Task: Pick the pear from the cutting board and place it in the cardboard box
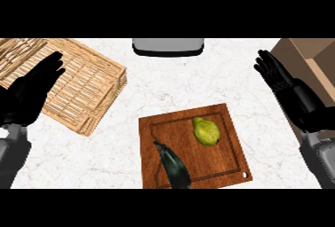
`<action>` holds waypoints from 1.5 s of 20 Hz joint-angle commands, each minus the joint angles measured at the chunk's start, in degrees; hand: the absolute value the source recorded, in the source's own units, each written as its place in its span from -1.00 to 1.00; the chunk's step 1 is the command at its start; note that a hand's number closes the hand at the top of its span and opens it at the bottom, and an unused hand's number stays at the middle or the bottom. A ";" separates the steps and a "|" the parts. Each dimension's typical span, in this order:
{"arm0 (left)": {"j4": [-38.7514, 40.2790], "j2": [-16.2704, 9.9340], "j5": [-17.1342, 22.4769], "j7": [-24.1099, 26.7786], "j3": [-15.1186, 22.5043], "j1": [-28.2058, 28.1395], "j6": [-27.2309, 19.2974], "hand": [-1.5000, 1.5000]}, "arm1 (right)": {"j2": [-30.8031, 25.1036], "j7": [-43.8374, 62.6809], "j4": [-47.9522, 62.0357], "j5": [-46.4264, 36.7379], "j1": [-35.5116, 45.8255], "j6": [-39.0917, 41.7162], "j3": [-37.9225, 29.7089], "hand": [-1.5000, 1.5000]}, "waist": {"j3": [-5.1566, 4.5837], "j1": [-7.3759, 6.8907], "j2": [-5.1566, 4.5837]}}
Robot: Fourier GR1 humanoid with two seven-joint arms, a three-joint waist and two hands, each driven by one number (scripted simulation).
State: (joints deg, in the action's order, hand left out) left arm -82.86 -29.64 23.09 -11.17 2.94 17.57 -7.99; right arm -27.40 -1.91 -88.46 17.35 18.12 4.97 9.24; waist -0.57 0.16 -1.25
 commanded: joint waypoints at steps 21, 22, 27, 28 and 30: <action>-2.62 2.78 -15.57 15.68 12.70 1.11 6.24 0.00 | -5.56 -29.21 46.61 -5.60 17.56 38.41 -4.42 -1.00 | 0.81 -3.30 -0.12; -4.84 2.82 -16.12 16.18 13.75 -1.41 6.11 0.00 | -5.59 -29.17 45.03 -7.97 17.76 38.06 -2.35 -1.00 | 0.76 -3.43 0.28; -3.55 2.31 -16.44 17.05 12.72 -1.22 6.64 0.00 | -6.89 -31.49 40.89 -16.27 20.59 39.94 5.82 -1.00 | 0.71 -3.11 0.43; -2.38 2.72 -16.30 17.63 12.03 0.21 6.76 0.00 | -7.73 -30.85 39.74 -16.56 22.12 41.29 6.62 -1.00 | 0.66 -2.31 0.56; -3.14 1.07 -15.54 16.42 11.09 -0.91 8.00 0.00 | -7.84 -32.56 41.70 -18.77 23.35 42.04 8.63 -1.00 | 0.69 -2.96 0.52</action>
State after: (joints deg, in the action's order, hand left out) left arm -86.09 -27.53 7.11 5.44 15.32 16.87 -1.03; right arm -34.52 -27.57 -48.14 2.92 38.42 39.10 14.06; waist 0.09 -2.78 -0.83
